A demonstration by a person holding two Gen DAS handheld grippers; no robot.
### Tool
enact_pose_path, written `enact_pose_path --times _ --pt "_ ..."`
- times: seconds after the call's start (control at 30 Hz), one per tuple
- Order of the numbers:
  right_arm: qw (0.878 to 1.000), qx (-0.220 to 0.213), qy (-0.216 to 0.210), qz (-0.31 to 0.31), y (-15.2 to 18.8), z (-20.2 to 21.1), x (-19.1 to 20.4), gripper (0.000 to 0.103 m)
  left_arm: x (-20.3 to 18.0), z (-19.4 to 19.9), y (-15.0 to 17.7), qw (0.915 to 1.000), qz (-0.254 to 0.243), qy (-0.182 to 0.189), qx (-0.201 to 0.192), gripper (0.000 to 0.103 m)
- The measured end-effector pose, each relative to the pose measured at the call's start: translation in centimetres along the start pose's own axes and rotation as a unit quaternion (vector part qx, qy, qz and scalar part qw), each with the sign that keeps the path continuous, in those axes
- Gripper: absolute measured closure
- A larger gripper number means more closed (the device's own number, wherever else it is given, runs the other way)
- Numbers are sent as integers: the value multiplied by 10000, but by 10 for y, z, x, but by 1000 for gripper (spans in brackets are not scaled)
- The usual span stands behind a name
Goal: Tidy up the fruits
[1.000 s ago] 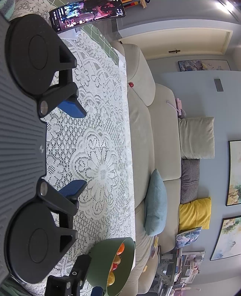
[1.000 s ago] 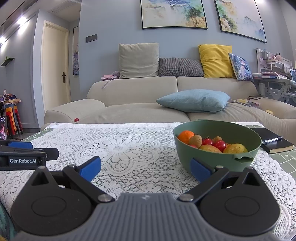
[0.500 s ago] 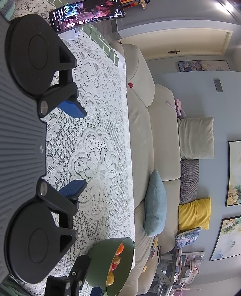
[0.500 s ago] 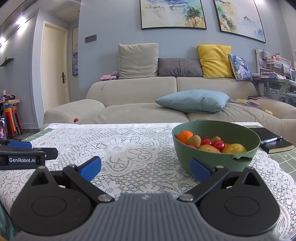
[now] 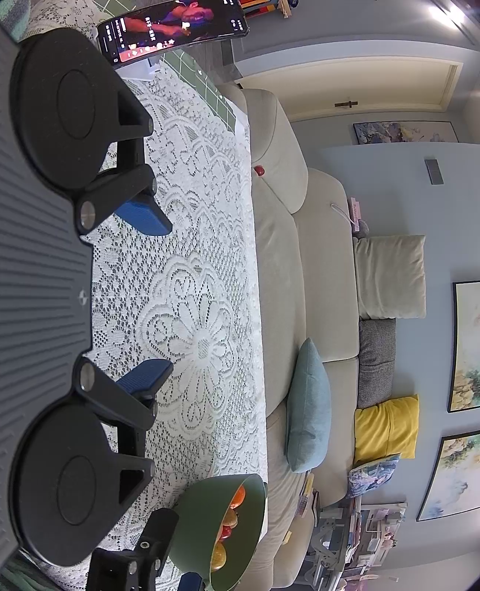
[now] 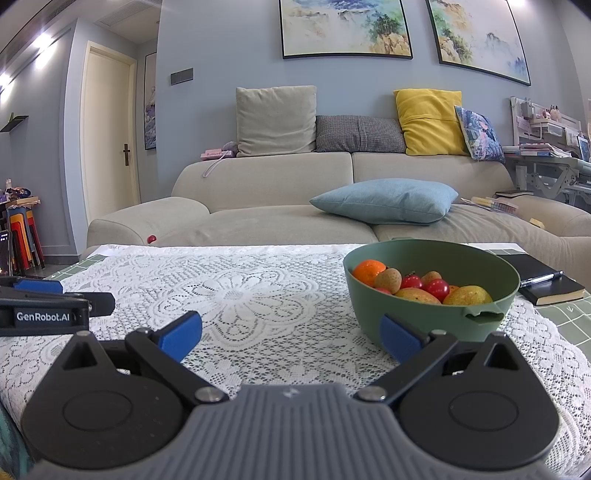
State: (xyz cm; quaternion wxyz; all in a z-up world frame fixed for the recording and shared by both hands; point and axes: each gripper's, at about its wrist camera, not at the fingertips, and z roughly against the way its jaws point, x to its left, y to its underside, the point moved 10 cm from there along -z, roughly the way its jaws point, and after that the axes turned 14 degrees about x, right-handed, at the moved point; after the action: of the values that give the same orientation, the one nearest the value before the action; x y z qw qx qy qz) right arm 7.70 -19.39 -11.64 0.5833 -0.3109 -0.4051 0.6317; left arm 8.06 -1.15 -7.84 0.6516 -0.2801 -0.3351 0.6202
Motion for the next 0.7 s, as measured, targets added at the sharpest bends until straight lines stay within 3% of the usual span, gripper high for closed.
enact_pose_path --times 0.7 --pt "10000 7 1 -1 0 0 -1 4 -2 0 0 9999 63 22 120 14"
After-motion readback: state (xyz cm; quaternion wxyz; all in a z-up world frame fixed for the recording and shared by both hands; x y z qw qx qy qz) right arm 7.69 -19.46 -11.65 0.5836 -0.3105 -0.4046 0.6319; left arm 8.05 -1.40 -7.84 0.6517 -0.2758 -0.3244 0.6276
